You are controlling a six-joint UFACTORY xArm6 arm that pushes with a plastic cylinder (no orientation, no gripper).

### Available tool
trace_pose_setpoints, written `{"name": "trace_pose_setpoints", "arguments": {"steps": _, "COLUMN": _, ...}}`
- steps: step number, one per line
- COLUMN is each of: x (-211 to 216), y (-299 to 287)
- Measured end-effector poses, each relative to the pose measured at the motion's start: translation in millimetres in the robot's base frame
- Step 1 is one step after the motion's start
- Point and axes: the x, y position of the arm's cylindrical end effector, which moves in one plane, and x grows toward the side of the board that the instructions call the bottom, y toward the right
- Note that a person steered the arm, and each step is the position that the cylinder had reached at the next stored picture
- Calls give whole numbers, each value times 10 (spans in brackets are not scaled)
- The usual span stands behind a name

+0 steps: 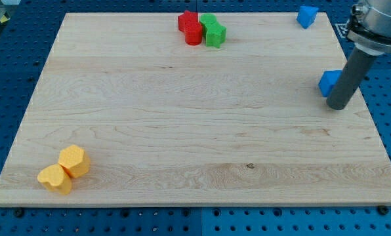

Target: Push the blue cube to the bottom left of the blue triangle

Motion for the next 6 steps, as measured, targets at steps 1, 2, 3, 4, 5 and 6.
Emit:
{"name": "trace_pose_setpoints", "arguments": {"steps": 1, "x": 0, "y": 16}}
{"name": "trace_pose_setpoints", "arguments": {"steps": 2, "x": -89, "y": 16}}
{"name": "trace_pose_setpoints", "arguments": {"steps": 3, "x": -177, "y": 16}}
{"name": "trace_pose_setpoints", "arguments": {"steps": 4, "x": -228, "y": 16}}
{"name": "trace_pose_setpoints", "arguments": {"steps": 5, "x": -330, "y": 16}}
{"name": "trace_pose_setpoints", "arguments": {"steps": 6, "x": -433, "y": 16}}
